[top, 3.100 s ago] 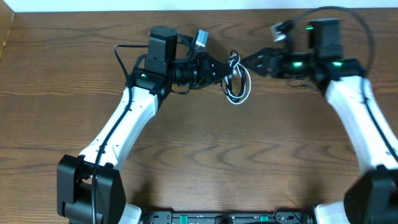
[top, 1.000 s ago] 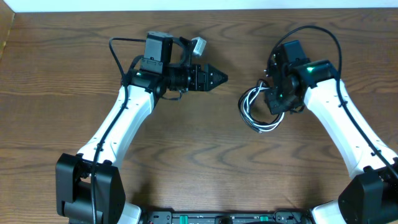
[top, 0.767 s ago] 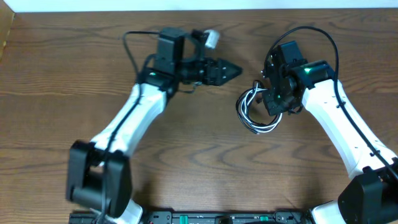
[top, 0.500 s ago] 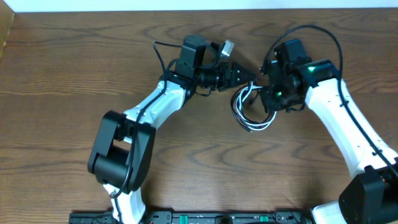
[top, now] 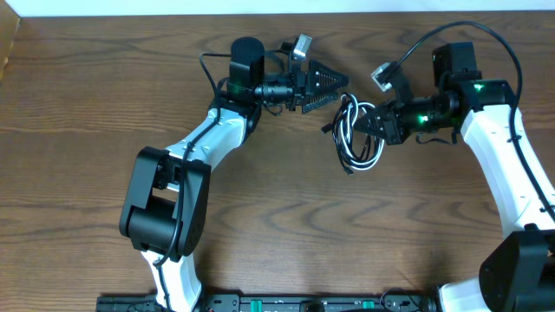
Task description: Untangle cables
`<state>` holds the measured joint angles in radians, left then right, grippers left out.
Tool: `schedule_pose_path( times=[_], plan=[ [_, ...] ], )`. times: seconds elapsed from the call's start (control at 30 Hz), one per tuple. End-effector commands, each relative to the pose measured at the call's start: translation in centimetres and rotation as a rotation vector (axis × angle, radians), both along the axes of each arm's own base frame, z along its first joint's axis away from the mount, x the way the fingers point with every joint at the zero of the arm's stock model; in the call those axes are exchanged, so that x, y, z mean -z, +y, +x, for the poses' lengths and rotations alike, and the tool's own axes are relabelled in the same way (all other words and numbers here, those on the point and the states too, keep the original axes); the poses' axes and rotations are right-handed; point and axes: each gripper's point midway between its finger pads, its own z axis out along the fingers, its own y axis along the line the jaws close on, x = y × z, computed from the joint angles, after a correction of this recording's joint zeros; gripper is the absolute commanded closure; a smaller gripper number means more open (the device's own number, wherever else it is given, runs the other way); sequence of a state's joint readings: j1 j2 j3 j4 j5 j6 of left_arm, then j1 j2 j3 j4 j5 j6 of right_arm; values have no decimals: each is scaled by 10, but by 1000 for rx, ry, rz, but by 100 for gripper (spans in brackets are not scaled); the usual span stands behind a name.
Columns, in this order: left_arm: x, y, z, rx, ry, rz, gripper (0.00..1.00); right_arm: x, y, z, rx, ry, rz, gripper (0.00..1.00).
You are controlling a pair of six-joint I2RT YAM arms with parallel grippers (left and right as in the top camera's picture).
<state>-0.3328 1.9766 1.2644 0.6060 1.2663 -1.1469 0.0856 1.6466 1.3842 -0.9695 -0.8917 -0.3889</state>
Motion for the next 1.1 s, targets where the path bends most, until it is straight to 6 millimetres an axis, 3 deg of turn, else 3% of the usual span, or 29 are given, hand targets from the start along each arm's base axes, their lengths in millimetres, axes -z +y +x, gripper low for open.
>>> schedule_pose_path(
  times=[0.0, 0.23, 0.4, 0.67, 0.83, 0.97, 1.07],
  plan=[
    [-8, 2, -9, 51, 211, -17, 12, -20, 13, -2, -104, -144, 61, 99],
    [-11, 4, -30, 172, 337, -16, 12, -3, 0, 6, -59, -143, -63, 99],
    [-10, 14, -13, 91, 335, -21, 12, 2, -5, 7, -46, -140, -103, 99],
    [1, -16, 6, -91, 476, -11, 13, 11, -3, 5, -31, -110, -163, 99],
    [7, -21, 8, -134, 572, -1, 14, 19, -4, 6, 2, -89, -230, 99],
    [8, -22, 10, -152, 573, -3, 26, 20, -2, 8, 18, -84, -244, 99],
    [6, -31, -1, -104, 583, 2, 33, 21, -4, 10, 35, -82, -254, 99]
  ],
)
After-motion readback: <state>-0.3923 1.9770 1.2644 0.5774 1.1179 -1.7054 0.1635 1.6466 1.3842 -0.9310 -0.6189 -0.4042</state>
